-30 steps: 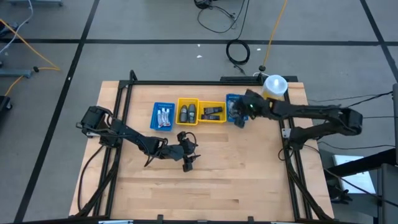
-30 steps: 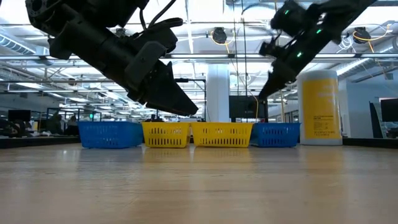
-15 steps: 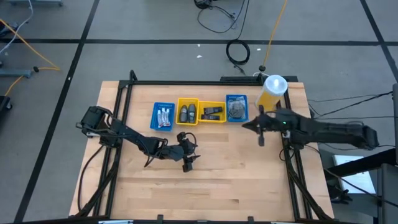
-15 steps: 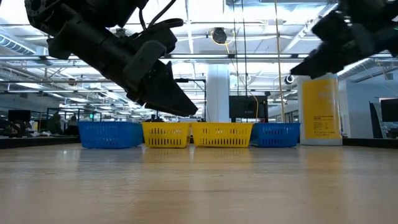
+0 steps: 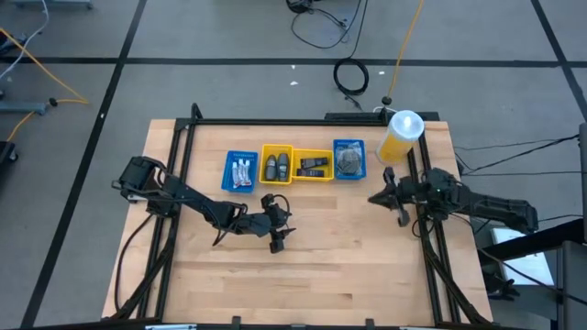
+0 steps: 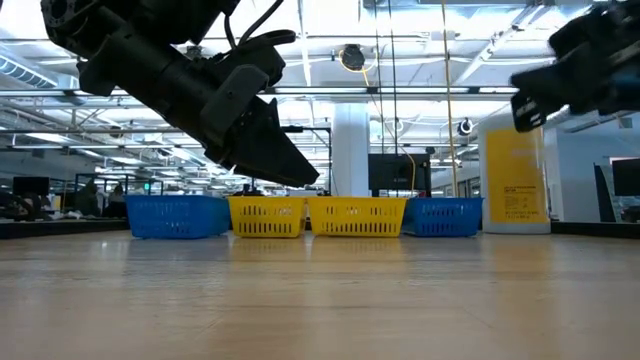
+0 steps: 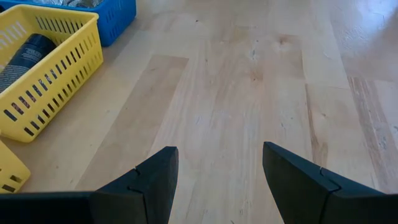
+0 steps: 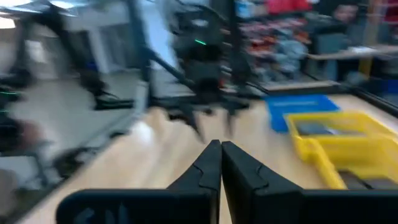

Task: Pick & Place Travel size toiletries
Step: Return to Home Position

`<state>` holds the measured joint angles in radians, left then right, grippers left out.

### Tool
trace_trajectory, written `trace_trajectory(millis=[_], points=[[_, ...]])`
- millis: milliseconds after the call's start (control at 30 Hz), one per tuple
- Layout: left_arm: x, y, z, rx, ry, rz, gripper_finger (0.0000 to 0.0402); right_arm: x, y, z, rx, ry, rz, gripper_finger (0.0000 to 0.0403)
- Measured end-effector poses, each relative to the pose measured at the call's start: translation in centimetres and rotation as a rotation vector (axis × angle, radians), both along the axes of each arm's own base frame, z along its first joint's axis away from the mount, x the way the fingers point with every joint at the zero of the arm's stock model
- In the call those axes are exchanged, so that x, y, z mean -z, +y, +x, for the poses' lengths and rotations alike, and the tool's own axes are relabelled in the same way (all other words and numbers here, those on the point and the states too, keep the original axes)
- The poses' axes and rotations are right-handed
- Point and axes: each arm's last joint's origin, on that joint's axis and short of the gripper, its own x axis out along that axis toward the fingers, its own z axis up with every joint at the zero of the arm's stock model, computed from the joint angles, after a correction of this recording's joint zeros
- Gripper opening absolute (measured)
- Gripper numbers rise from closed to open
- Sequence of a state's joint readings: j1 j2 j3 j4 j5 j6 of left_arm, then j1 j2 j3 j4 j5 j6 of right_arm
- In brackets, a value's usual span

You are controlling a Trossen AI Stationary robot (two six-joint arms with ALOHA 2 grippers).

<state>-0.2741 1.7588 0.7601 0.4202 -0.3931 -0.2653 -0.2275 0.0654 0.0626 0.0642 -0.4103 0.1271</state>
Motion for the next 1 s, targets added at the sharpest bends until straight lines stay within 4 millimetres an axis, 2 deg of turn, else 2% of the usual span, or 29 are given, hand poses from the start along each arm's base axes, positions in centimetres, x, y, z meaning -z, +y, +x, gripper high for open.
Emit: trace_trajectory(millis=[67,167,300,533,867,1000], points=[[0.0,0.0,0.0,0.0,0.001,0.0,0.0232,-0.6,0.2,-0.1,-0.063,-0.071,0.0,0.0004],[0.0,0.0,0.0,0.0,0.0,0.0,0.0232,-0.5,0.3,-0.1,-0.049,-0.064,-0.003,0.0004],[0.0,0.0,0.0,-0.002,0.003,-0.002,0.0232,-1.0,0.3,-0.1,0.071,-0.119,-0.007,0.0004],[0.0,-0.1,0.0,-0.006,0.002,-0.012,0.0232,0.3,0.6,0.1,0.267,0.005,-0.004,0.0001],[-0.1,-0.1,0.0,-0.012,-0.011,-0.025,0.0232,0.6,1.2,0.3,0.226,0.04,-0.048,0.0008],[-0.8,-0.3,0.3,0.007,-0.074,-0.018,0.0232,0.6,1.2,0.3,0.228,0.043,-0.048,0.0008]])
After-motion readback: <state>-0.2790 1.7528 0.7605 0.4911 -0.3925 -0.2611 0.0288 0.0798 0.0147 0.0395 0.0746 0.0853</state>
